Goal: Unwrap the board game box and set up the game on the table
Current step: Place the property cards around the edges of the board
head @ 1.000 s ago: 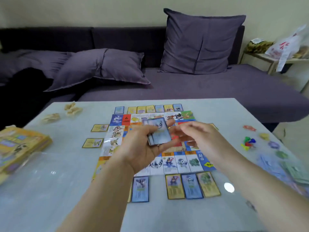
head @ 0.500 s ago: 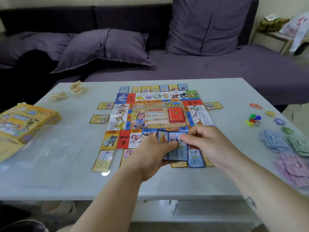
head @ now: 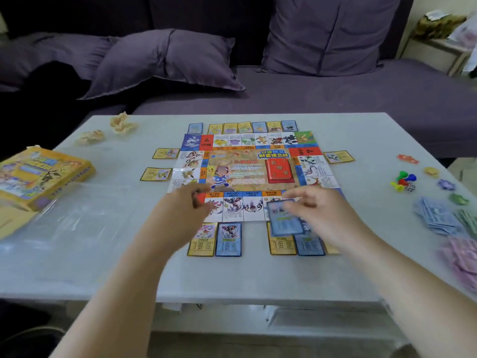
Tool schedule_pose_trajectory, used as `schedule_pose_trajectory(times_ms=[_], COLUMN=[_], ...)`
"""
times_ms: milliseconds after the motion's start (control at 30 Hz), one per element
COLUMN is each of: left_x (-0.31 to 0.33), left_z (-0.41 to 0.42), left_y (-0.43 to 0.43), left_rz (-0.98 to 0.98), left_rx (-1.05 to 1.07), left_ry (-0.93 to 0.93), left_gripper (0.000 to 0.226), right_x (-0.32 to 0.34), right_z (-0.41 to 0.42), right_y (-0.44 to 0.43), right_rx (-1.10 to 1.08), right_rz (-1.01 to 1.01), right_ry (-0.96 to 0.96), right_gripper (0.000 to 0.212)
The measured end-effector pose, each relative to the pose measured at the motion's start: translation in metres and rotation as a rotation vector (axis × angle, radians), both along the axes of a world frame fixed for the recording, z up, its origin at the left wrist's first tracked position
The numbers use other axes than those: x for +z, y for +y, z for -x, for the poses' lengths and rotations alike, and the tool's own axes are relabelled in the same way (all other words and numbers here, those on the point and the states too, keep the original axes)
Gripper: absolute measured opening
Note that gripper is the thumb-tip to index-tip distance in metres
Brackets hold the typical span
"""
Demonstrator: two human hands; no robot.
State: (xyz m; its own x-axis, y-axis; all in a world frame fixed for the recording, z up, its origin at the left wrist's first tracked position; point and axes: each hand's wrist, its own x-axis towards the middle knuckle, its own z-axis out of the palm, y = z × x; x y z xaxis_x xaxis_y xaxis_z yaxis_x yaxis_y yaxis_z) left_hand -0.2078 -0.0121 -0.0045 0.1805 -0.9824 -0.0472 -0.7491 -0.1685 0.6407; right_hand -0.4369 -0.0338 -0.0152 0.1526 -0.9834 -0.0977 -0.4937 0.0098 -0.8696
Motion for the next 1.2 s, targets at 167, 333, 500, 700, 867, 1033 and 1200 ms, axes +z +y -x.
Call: schedule_pose_trajectory(times_ms=[167,333,500,700,867,1033,1200], left_x=[-0.022,-0.037,-0.042,-0.045,-0.047,-0.047,-0.046], left_z=[0.012,0.021,0.023,0.013,0.011,0.012,0.011], left_y=[0.011,0.014,0.015,0.015,0.015,0.015,0.016], left_rz=[-0.123,-0.176,-0.178,-0.203,-0.197,-0.200,-0.192], left_rx=[-0.102,-0.180,-0.218,-0.197,-0.188,-0.184,-0.188], left_ry=[-0.296,-0.227,-0.291,-0.265,-0.263,-0.271,-0.260], left_gripper=[0.037,0.036,0.035,0.036,0.037,0.036,0.037], right_x=[-0.026,-0.032,-0.036,-0.040,-0.038,-0.031,-0.032], right_z=[-0.032,-0.039,-0.044,-0.052,-0.054,-0.050,-0.046], right_y=[0.002,0.001,0.003,0.002,0.001,0.004,0.030], right_rx=[0.083,0.073,0.081,0.037,0.041,0.075,0.407], right_rz=[0.141,0.148,0.197,0.321,0.379,0.469,0.562], right_ry=[0.331,0.379,0.441,0.546,0.689,0.787,0.692], right_gripper=[0.010,0.014,0.012,0.014,0.027,0.034,0.025])
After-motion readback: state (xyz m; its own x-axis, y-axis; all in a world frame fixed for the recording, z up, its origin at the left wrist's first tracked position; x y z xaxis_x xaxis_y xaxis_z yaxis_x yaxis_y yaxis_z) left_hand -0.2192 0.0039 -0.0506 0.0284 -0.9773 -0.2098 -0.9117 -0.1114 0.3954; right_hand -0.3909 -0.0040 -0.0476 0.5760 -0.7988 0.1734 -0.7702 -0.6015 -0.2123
